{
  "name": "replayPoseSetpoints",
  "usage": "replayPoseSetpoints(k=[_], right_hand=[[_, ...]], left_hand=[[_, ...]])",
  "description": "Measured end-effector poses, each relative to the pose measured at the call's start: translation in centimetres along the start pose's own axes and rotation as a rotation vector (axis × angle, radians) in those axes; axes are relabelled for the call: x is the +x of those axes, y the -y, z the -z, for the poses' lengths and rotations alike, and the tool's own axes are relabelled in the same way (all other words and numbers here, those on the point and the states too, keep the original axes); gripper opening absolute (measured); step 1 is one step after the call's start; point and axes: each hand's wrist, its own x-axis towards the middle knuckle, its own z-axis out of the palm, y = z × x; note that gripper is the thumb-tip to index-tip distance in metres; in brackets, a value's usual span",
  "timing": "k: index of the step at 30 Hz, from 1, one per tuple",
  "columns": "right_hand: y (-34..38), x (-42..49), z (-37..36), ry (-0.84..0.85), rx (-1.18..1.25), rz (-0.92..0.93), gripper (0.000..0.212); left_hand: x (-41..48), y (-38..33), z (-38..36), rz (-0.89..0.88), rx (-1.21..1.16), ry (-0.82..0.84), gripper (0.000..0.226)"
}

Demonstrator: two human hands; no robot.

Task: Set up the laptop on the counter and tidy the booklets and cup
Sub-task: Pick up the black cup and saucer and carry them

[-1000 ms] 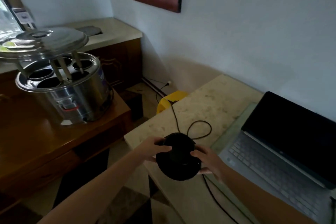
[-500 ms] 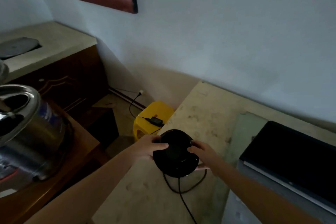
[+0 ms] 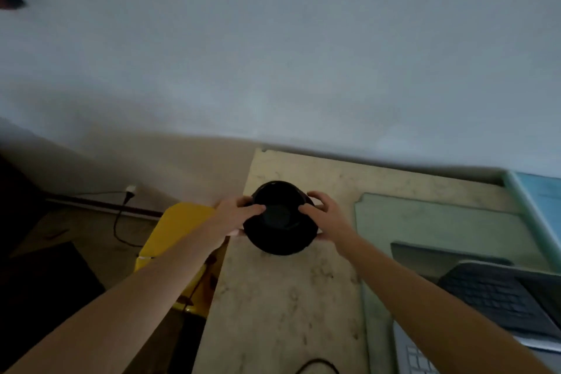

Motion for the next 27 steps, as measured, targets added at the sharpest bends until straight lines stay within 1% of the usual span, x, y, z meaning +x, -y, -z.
replayPoseSetpoints(k=[2, 4, 9, 13, 18, 27], right_hand=[[0.7, 3.0, 0.3, -0.04, 0.015, 0.02, 0.047], [1.6, 5.8, 0.5, -0.073, 0.021, 0.035, 0.05], [3.5, 10.5, 0.6, -0.106, 0.002, 0.03, 0.046], [4.7, 13.1, 0.5, -0.13, 0.045, 0.038, 0.035], [5.2, 15.1, 0.7, -0.148, 0.043, 0.063, 0.038], [5.0, 16.6, 1.2, -0.124, 0.029, 0.079, 0.04]], left_hand=[[3.6, -1.5, 0.4, -0.009, 0.047, 0.05, 0.05], [6.6, -2.9, 0.7, -0.046, 0.078, 0.091, 0.052], [11.0, -5.2, 1.6, -0.123, 0.132, 0.054, 0.048], [13.1, -6.8, 2.0, -0.157, 0.158, 0.041, 0.05], [15.1, -7.0, 1.9, -0.158, 0.157, 0.009, 0.052], [16.2, -6.9, 1.6, -0.161, 0.128, -0.005, 0.051]])
